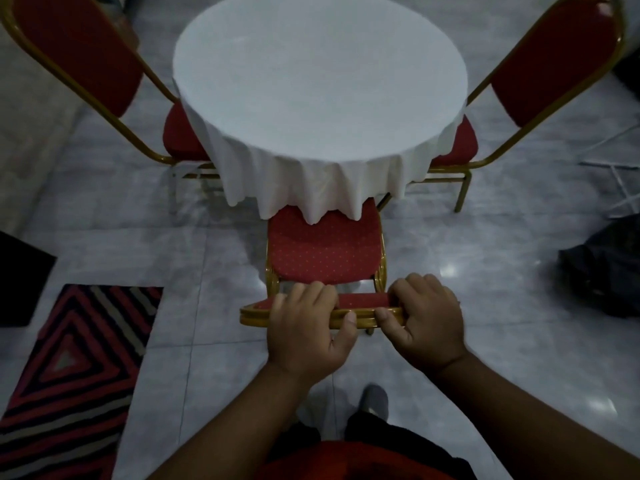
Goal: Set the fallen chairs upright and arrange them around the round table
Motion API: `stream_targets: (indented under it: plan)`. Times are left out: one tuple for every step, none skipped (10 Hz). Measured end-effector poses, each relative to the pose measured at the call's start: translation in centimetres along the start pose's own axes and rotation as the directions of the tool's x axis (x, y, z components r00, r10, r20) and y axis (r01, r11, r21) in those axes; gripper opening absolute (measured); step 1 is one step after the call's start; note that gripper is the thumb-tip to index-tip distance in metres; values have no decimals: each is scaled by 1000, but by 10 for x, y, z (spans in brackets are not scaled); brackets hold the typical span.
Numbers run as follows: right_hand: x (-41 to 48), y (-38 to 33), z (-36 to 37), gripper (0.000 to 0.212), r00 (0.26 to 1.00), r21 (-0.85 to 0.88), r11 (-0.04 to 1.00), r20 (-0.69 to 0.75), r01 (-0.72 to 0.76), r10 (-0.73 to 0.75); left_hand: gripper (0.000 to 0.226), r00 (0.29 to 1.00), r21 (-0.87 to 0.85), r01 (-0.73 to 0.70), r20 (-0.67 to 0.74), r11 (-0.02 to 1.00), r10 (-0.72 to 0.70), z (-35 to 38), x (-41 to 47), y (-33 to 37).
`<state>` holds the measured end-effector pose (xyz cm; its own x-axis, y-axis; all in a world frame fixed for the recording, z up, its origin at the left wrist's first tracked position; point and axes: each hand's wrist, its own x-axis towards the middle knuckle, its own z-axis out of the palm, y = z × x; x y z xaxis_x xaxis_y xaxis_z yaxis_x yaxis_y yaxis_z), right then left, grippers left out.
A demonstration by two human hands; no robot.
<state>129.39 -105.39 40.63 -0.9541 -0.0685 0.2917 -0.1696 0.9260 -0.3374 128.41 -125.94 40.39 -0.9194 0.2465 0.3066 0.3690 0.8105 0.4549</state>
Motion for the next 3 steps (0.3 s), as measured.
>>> stream_targets:
  plan:
    - [3,3,-9,36,993,41,999,115,34,-38,24,995,-32,5,97,999,-2,-9,13,1]
    - [18,14,-19,46,967,27,992,223,120,-124,22,988,-18,-12,154,1000,14,-17,34,3]
    - [76,14,-40,52,976,-9,994,189,112,-109,30,992,44,-19,123,999,14,-32,86,10]
